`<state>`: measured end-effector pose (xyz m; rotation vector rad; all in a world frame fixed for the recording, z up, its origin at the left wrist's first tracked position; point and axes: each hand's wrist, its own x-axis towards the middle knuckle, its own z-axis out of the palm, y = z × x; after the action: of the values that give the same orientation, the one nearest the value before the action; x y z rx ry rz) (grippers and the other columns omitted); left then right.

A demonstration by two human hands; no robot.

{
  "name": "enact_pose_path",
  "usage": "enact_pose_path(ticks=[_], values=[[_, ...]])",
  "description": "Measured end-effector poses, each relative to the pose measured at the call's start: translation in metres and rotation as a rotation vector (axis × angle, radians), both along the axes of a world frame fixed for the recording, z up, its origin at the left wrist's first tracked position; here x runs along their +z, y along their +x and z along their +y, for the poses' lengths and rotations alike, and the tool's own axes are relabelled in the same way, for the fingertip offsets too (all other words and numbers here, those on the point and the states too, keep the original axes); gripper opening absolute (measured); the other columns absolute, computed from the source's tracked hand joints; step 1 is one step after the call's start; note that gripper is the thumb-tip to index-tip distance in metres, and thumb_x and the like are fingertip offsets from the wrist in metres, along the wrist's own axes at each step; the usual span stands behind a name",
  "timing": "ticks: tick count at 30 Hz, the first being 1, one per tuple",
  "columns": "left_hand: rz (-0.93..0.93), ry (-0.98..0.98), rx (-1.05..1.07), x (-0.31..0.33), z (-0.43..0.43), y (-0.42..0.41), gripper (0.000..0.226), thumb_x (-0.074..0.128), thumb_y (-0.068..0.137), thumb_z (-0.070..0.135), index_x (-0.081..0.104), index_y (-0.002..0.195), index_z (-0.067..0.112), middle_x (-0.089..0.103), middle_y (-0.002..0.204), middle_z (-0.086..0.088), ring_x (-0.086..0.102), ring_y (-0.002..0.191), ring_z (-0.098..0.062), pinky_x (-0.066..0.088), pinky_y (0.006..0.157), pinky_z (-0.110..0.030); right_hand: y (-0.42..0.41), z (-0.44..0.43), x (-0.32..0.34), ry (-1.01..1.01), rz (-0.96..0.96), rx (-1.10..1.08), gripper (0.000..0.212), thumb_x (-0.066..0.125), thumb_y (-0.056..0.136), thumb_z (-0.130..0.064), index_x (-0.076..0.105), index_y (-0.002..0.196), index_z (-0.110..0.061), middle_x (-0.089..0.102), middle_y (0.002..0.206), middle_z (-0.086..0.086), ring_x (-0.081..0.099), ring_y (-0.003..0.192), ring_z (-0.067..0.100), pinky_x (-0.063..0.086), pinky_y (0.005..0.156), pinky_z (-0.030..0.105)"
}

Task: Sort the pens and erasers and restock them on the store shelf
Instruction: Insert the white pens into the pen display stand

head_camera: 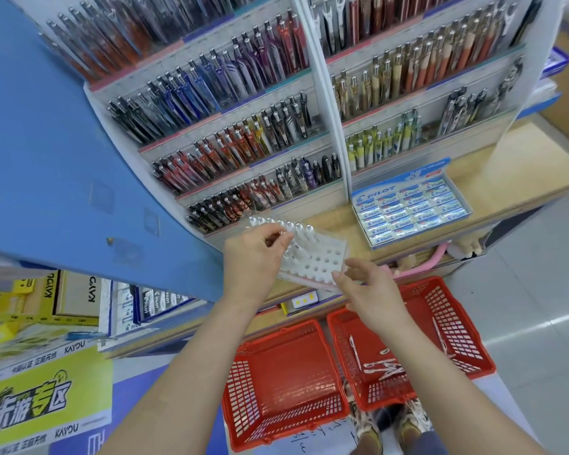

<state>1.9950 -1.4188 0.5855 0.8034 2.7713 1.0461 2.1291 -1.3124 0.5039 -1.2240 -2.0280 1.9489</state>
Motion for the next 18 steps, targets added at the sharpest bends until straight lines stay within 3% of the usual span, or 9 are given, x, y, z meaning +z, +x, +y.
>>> enact_pose_path(ticks=[5, 9, 12, 18], values=[[0.121, -0.089, -0.035, -0.007, 0.005, -0.001, 0.012, 0.076, 0.077, 0.024, 0.076, 0.084, 0.015, 0.056, 0.079, 0.003, 0.054, 0.071, -0.014, 0.047, 0.069, -0.031, 0.0, -0.007, 0.002, -0.102, -0.003, -0.045, 0.042, 0.062, 0.09, -0.033, 0.053, 0.128, -0.018, 0.06, 0.11, 0.005, 0.07, 0.069, 0.032, 0.06, 0.063, 0.042], [0.178, -0.204, -0.082, -0.01, 0.011, -0.003, 0.015, 0.073, 0.079, 0.029, 0.076, 0.087, 0.017, 0.051, 0.079, 0.006, 0.05, 0.079, -0.015, 0.036, 0.069, -0.024, -0.001, -0.011, 0.001, -0.032, 0.022, -0.104, 0.068, 0.058, 0.072, -0.062, 0.057, 0.125, -0.02, 0.066, 0.108, 0.005, 0.069, 0.091, 0.026, 0.055, 0.083, 0.048], [0.203, -0.262, -0.073, -0.012, 0.016, -0.004, 0.016, 0.072, 0.08, 0.031, 0.075, 0.088, 0.017, 0.044, 0.077, 0.008, 0.049, 0.082, -0.017, 0.029, 0.068, -0.023, -0.003, -0.012, -0.003, -0.038, 0.046, -0.136, 0.069, 0.058, 0.074, -0.058, 0.057, 0.128, -0.015, 0.067, 0.113, 0.007, 0.066, 0.101, 0.022, 0.053, 0.088, 0.047], [0.18, -0.314, -0.004, -0.013, 0.018, -0.005, 0.022, 0.066, 0.085, 0.035, 0.072, 0.097, 0.019, 0.045, 0.084, 0.008, 0.049, 0.095, -0.02, 0.028, 0.071, -0.023, -0.014, -0.007, -0.006, -0.001, 0.046, -0.166, 0.067, 0.053, 0.072, -0.058, 0.063, 0.121, -0.013, 0.07, 0.11, 0.004, 0.066, 0.1, 0.018, 0.052, 0.09, 0.046]])
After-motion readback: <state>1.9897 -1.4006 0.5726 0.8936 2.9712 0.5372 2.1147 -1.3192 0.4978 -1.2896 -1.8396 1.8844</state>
